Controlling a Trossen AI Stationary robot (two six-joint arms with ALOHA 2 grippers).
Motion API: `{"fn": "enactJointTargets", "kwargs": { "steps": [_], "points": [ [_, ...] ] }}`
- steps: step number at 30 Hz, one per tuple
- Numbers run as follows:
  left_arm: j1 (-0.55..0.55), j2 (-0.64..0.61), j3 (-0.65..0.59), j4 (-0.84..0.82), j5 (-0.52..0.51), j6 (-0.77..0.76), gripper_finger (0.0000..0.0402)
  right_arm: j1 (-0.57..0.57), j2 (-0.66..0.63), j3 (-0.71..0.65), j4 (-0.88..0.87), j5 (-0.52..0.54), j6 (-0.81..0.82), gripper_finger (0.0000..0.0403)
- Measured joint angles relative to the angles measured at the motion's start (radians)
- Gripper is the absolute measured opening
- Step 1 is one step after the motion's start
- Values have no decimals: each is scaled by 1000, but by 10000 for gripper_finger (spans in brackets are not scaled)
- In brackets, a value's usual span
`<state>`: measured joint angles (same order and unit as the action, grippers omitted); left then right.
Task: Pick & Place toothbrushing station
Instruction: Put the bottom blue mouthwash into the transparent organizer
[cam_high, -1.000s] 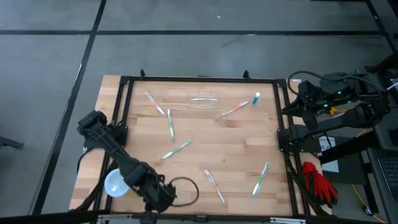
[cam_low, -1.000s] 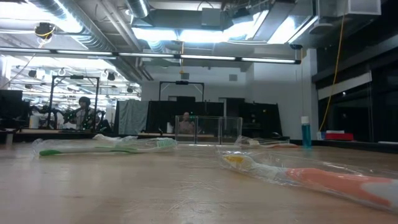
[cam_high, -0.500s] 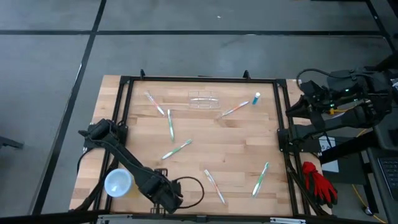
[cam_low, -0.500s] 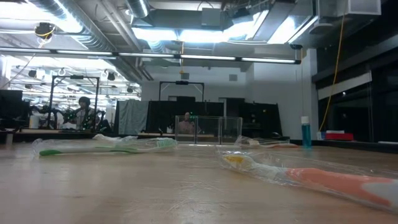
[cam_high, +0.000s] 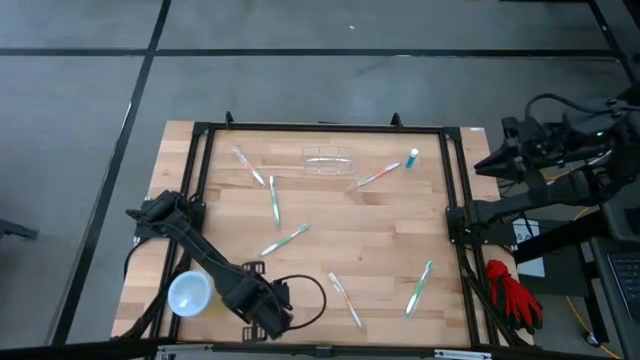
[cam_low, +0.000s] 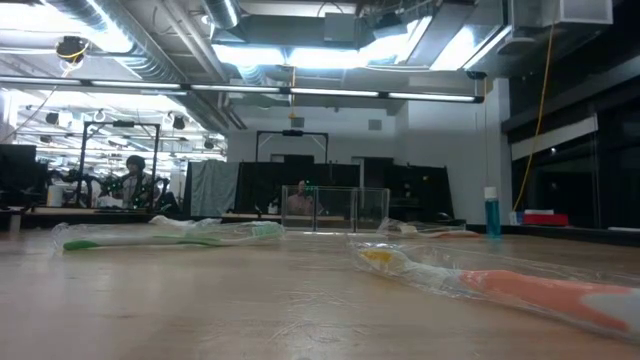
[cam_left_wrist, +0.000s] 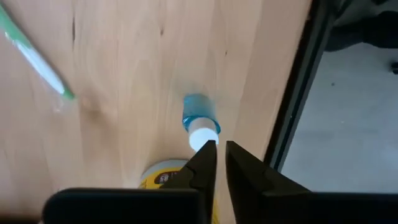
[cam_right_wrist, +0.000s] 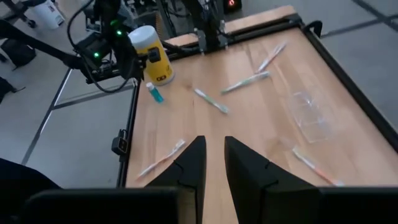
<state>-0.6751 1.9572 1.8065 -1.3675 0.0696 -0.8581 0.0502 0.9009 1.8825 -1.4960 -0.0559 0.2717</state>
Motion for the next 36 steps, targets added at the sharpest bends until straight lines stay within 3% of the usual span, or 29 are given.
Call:
{"fn": "enactJointTargets", "kwargs": {
  "steps": [9, 15, 25, 36],
  "points": [
    [19, 0, 0, 5, 11, 13, 125, 0, 0, 39, -5, 0, -30, 61],
    [-21, 0, 0, 93, -62, 189, 157, 0, 0, 42, -10, -1, -45, 61],
    [-67, 4, -1, 31, -147, 105, 175, 0, 0, 42, -18, 5, -45, 61],
    [-104, 5, -1, 21, -142, 69, 165, 0, 0, 42, -16, 47, -49, 62]
  ]
}}
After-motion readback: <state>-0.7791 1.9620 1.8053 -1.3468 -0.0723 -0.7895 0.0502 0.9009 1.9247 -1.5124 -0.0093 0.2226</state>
